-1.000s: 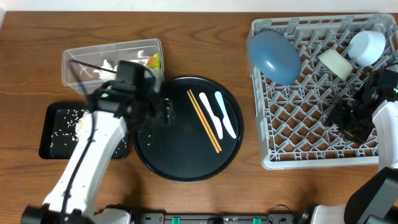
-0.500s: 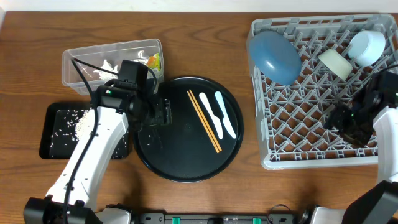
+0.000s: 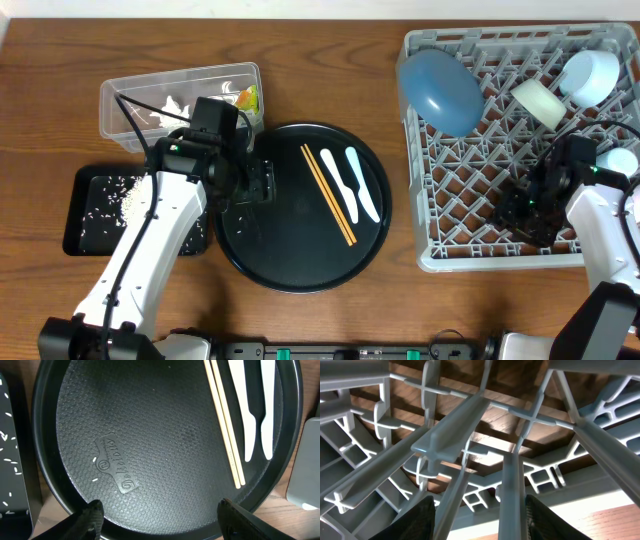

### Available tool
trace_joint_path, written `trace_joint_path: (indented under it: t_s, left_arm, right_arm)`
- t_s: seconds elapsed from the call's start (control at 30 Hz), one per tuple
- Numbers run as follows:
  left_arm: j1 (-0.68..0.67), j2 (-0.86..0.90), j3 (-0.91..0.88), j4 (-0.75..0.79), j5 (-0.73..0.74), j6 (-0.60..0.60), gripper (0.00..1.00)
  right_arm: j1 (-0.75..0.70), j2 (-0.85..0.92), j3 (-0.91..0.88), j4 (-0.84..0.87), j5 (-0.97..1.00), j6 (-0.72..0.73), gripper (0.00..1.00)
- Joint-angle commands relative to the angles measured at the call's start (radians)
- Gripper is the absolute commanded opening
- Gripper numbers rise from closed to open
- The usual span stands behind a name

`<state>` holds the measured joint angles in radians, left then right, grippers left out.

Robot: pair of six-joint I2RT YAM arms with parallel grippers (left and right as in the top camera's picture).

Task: Sort waste into correct bins and load items into the dishwasher rack
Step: 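Move the right gripper back over the round tray to the utensils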

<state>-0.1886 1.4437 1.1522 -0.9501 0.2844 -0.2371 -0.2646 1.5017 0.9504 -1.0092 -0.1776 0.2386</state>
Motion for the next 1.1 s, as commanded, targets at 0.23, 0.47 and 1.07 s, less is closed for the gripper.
trace_joint_path:
  t_s: [0.23,0.47,1.07]
  left_arm:
    - [0.005,-0.011,-0.002,-0.006,-0.010,-0.008,0.74]
    - [0.005,-0.011,-0.002,-0.006,-0.012,-0.008,0.74]
    - [0.291,-0.067,-0.002,-0.143,-0.146,-0.013,0.78]
  right_arm:
    - [0.043,-0.092,-0.006,-0.037,-0.058,-0.003,0.53]
    - [0.043,-0.146,-0.006,-0.053,-0.055,-0.012,0.56]
    - [0.403,-0.214,0.317,-0.037,-0.035,-0.187,0.76]
